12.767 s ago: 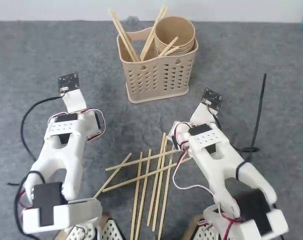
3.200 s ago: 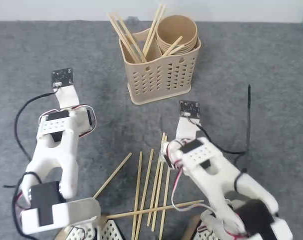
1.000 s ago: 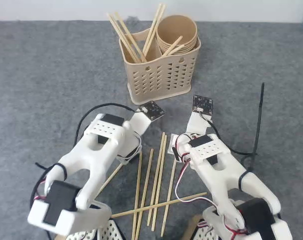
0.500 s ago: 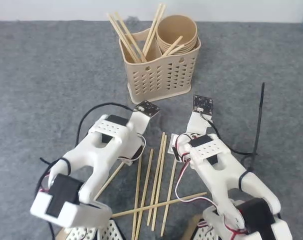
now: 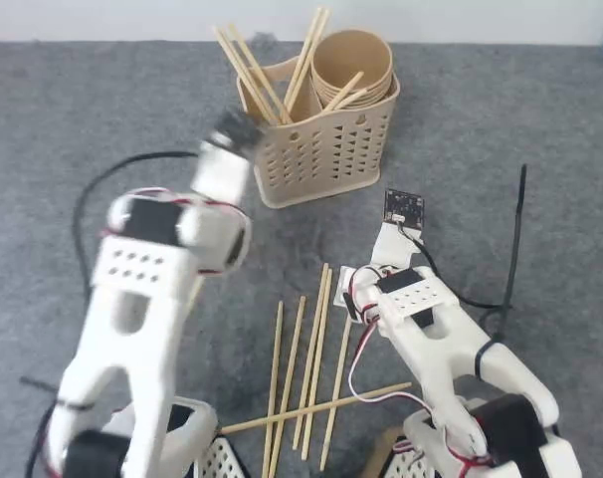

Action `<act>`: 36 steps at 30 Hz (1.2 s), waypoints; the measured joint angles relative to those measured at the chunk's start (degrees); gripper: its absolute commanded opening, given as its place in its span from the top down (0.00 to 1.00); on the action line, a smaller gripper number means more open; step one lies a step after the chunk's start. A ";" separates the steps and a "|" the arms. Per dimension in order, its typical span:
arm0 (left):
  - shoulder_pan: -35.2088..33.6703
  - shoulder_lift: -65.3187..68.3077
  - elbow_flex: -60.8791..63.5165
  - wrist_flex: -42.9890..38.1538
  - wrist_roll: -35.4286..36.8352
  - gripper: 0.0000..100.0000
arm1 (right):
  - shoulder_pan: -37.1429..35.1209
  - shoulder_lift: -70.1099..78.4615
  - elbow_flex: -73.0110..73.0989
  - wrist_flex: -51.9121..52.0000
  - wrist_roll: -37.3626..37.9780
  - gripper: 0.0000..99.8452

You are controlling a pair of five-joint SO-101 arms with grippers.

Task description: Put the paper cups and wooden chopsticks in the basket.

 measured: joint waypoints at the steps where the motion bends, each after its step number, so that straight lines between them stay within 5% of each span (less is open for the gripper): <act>1: -1.58 -1.41 -1.14 -1.49 0.00 0.99 | 0.00 0.00 0.00 0.00 0.00 0.99; 11: -10.20 -15.91 -3.87 -28.57 0.44 0.99 | 0.00 0.00 0.00 0.00 0.00 0.99; 24: -1.76 -23.91 20.48 -84.84 0.44 0.99 | 0.00 0.00 0.00 0.00 0.00 0.99; 31: 2.11 -12.31 12.92 -90.11 1.14 0.99 | 0.00 0.00 0.00 -0.18 0.00 0.99; 36: 2.20 0.62 -0.26 -90.29 12.40 0.99 | 0.00 0.00 0.00 -0.18 0.35 0.99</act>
